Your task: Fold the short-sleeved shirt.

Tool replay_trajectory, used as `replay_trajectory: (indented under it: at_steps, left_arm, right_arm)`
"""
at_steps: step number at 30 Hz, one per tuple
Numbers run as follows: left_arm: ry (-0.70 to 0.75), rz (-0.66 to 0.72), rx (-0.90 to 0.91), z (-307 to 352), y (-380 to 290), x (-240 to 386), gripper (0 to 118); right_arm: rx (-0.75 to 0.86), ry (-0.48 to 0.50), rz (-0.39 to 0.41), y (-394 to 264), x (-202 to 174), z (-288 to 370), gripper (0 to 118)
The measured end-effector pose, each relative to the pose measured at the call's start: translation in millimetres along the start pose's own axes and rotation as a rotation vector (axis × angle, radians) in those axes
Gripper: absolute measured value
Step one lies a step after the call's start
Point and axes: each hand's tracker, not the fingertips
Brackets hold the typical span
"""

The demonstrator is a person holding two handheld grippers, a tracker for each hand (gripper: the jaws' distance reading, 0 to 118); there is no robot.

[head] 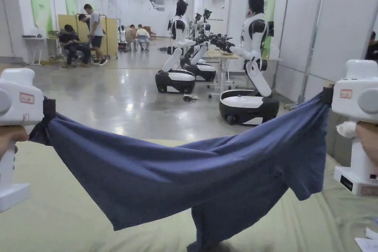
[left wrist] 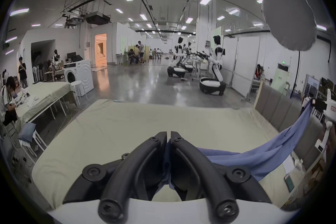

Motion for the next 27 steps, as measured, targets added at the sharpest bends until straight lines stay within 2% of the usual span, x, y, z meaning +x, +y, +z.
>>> replay_trajectory:
  at_steps: [6, 11, 19, 22, 27]
  left_arm:
    - [0.02, 0.027, 0.078, -27.5, 70.7, 4.9, 7]
    - [0.026, 0.011, 0.097, -58.4, 86.1, 10.7, 7]
    - [0.051, 0.024, 0.027, -127.4, 5.5, 13.5, 7]
    - [0.035, 0.023, 0.01, -130.9, -21.7, 8.6, 7]
    - [-0.003, 0.015, -0.04, -102.5, -60.4, 6.1, 6]
  right_arm:
    - [0.08, -0.027, 0.033, 63.9, -15.8, -30.3, 4]
    - [0.088, -0.031, 0.03, 70.2, -23.0, -60.8, 4]
    - [-0.002, -0.067, -0.001, -17.1, -23.3, -116.7, 4]
    - [-0.024, -0.065, -0.046, -38.8, -12.0, -117.6, 4]
    - [-0.076, -0.063, -0.026, -67.8, 8.0, -90.6, 4]
